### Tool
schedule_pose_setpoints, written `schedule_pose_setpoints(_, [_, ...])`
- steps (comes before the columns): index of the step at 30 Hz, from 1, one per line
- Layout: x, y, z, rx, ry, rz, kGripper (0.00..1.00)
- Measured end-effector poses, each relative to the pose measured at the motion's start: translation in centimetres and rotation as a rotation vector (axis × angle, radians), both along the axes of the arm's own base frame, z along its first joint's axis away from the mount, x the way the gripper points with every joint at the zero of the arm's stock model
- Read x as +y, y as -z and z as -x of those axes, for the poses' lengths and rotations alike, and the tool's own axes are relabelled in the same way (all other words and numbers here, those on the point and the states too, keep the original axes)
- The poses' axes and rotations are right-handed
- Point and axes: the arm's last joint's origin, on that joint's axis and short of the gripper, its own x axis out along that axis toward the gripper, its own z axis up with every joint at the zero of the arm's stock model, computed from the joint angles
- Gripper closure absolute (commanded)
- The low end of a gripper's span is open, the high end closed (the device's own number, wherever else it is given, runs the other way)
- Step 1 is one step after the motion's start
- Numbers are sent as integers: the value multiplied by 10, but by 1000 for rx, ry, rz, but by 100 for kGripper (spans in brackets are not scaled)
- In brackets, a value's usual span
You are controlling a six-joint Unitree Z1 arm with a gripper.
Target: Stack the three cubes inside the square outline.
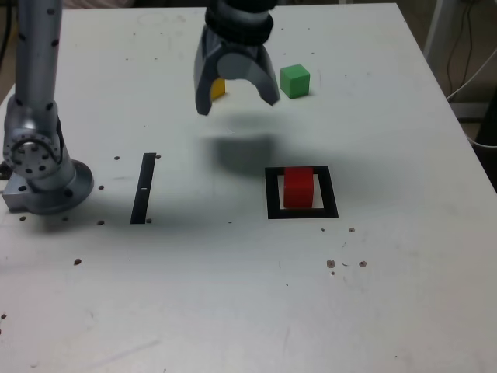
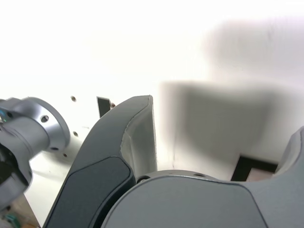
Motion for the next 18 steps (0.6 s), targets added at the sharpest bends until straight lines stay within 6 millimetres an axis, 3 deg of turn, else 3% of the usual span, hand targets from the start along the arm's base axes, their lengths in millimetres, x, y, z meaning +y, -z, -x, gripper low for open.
schedule_pose_setpoints(8, [43,-3,16,-3,-64,-1,1])
schedule_pose_setpoints(18, [75,-4,23,-14,-108,1,0])
